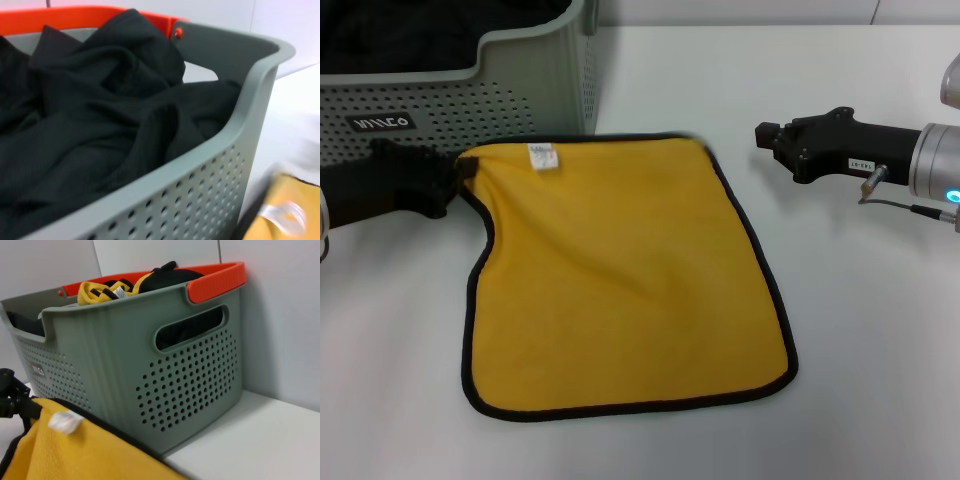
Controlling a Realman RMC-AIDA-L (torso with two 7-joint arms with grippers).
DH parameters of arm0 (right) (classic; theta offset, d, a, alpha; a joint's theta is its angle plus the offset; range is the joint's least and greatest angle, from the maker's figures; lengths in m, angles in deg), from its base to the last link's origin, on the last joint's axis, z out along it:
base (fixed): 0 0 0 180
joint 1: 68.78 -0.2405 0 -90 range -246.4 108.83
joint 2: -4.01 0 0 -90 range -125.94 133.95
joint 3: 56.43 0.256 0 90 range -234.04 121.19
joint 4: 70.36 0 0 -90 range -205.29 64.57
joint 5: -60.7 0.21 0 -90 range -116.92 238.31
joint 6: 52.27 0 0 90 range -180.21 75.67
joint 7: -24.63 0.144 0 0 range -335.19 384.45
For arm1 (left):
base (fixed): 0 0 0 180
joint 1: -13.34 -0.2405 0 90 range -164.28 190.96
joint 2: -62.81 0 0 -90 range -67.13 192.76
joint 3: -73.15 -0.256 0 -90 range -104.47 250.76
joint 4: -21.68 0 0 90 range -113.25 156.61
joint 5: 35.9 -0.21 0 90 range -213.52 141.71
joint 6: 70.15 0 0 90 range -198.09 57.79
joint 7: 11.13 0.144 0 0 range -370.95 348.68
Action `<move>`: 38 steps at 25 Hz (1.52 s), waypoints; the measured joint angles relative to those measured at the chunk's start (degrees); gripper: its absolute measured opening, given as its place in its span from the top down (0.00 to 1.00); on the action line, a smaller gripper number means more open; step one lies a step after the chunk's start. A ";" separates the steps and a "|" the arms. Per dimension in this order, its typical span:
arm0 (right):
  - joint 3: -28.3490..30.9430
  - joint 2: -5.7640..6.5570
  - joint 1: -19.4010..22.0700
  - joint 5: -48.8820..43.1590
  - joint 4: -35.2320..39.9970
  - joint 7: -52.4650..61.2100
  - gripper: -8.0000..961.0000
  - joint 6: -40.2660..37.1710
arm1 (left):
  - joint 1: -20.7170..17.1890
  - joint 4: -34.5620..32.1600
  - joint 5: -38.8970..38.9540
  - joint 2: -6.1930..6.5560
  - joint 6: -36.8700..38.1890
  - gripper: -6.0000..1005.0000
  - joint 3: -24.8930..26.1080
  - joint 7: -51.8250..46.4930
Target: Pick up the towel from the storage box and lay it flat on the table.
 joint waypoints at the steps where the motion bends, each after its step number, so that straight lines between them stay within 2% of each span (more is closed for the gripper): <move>1: 0.00 0.00 0.00 0.00 0.00 0.00 0.99 0.00 | -0.15 0.41 0.27 0.02 -0.23 0.95 -0.10 0.35; 12: 0.13 -0.03 0.02 0.08 0.01 0.00 0.96 -0.77 | 0.28 3.48 1.20 0.14 -1.13 0.95 -0.21 2.26; 19: 0.11 0.09 1.84 1.36 1.60 -0.43 0.94 -4.86 | 1.07 3.25 1.05 1.15 2.92 0.95 0.71 1.02; 22: 0.37 0.01 2.54 1.52 1.98 -0.55 0.94 -5.43 | 1.18 3.00 1.15 1.71 6.32 0.85 2.47 1.61; 28: 0.34 0.02 3.63 2.75 2.28 -2.01 0.73 -8.39 | 1.57 3.06 2.30 1.59 13.33 0.68 11.88 4.71; 31: 0.46 0.37 4.42 2.76 2.79 -4.76 0.61 -14.49 | 1.13 5.85 8.32 2.66 24.27 0.61 17.99 10.16; 32: 0.46 0.55 4.74 2.76 2.99 -5.98 0.57 -17.16 | 1.00 6.62 9.41 2.84 26.33 0.59 18.56 11.31; 35: 0.23 1.13 6.19 2.44 3.93 -8.34 0.44 -24.53 | 0.40 12.44 15.83 3.74 39.51 0.53 19.58 20.55; 36: 0.23 1.13 6.19 2.44 3.93 -8.34 0.39 -24.53 | 0.36 14.00 16.54 3.79 42.45 0.51 19.43 22.78; 38: 0.07 1.93 7.89 1.86 4.85 -8.45 0.31 -33.35 | 0.31 15.93 16.51 3.42 46.28 0.33 18.18 25.78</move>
